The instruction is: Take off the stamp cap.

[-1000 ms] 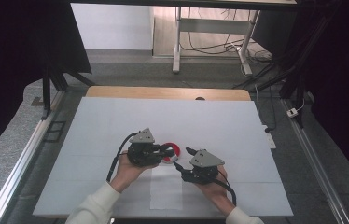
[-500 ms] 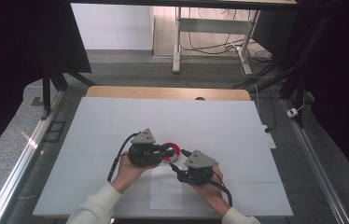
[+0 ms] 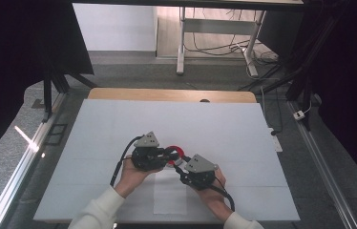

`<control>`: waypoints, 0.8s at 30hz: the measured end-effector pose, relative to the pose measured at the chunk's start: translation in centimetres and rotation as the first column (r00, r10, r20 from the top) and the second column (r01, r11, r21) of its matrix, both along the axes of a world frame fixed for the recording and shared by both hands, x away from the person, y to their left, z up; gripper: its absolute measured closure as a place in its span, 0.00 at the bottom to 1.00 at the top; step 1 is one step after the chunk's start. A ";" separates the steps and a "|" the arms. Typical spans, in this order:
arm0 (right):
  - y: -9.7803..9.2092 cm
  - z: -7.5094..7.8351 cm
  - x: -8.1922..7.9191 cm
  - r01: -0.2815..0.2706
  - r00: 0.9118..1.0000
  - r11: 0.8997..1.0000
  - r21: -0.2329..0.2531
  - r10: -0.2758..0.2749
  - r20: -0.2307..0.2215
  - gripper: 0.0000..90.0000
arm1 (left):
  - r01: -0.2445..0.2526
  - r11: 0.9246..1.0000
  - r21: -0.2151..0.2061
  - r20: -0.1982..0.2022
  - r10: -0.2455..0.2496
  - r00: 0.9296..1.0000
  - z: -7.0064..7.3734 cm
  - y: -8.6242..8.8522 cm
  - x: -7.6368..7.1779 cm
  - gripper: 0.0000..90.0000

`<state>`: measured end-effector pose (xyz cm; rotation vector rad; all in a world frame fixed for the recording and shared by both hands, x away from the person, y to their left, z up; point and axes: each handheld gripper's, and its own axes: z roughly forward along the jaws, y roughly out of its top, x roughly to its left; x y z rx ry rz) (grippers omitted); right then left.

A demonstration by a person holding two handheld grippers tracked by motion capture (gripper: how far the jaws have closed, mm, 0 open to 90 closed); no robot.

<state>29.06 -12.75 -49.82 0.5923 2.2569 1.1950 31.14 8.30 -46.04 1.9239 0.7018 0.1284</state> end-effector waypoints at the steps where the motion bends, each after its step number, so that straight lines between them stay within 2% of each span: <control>1: 0.0 0.0 0.0 0.000 1.000 1.000 0.000 0.000 0.000 0.63 | 0.000 1.000 0.000 0.000 0.000 1.000 0.0 0.0 0.0 0.83; 7: 0.2 -0.1 0.0 -0.006 1.000 1.000 -0.003 0.006 0.002 0.70 | -0.004 1.000 0.002 0.002 0.004 1.000 -0.1 0.0 0.0 0.83; 18: 0.5 -0.2 0.0 -0.003 1.000 1.000 -0.020 0.003 0.003 0.71 | -0.010 1.000 0.009 -0.001 0.010 1.000 -0.2 -0.1 0.1 0.83; 21: 0.6 -0.2 -0.1 0.003 1.000 0.999 -0.044 -0.003 0.014 0.72 | -0.014 1.000 0.011 0.000 0.014 1.000 -0.2 -0.1 0.1 0.83; 24: 0.6 -0.4 -0.1 0.004 1.000 0.999 -0.047 -0.004 0.012 0.72 | -0.015 1.000 0.025 0.000 0.015 1.000 -0.4 -0.2 0.1 0.83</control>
